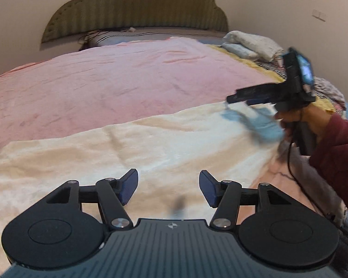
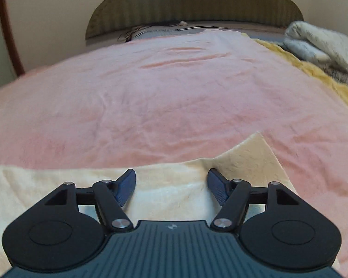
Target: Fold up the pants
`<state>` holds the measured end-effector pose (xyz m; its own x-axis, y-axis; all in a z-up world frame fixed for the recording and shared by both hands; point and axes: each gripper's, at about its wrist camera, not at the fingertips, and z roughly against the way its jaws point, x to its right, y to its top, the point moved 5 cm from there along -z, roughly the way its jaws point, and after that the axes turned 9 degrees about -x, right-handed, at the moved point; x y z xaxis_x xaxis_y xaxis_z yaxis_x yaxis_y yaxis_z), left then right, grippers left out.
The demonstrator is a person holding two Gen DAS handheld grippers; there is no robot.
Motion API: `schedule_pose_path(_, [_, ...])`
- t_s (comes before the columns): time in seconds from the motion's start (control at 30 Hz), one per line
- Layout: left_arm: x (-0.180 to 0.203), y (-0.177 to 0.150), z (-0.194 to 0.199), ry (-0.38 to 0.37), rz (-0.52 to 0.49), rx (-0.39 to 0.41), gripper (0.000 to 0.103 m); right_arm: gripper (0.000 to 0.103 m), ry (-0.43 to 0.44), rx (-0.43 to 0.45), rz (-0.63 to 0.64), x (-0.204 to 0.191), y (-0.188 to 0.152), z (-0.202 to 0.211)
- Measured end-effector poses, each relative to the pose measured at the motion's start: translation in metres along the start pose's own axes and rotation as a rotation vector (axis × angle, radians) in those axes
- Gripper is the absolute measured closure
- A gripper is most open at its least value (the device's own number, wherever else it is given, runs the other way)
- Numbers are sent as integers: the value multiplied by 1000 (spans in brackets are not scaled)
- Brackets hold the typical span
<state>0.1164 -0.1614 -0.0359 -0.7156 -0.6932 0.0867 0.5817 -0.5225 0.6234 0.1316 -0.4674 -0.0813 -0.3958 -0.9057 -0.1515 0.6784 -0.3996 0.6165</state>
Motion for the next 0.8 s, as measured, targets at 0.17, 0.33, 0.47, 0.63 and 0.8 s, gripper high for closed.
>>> schedule_pose_path(0.17, [-25, 11, -6, 77, 74, -14, 42, 15, 101, 55, 102, -55, -22, 51])
schedule_pose_path(0.33, [-60, 12, -29, 168, 163, -112, 42, 13, 247, -128, 357, -130, -64, 31])
schedule_pose_path(0.47, [-72, 29, -57, 278, 139, -137, 36, 6, 167, -123, 417, -151, -47, 0])
schedule_pose_path(0.63, [-65, 25, -37, 264, 138, -95, 36, 3, 105, -80, 384, -158, -35, 17])
schedule_pose_path(0.8, [-60, 12, -51, 291, 135, -102, 15, 3, 236, -132, 419, -167, -70, 28])
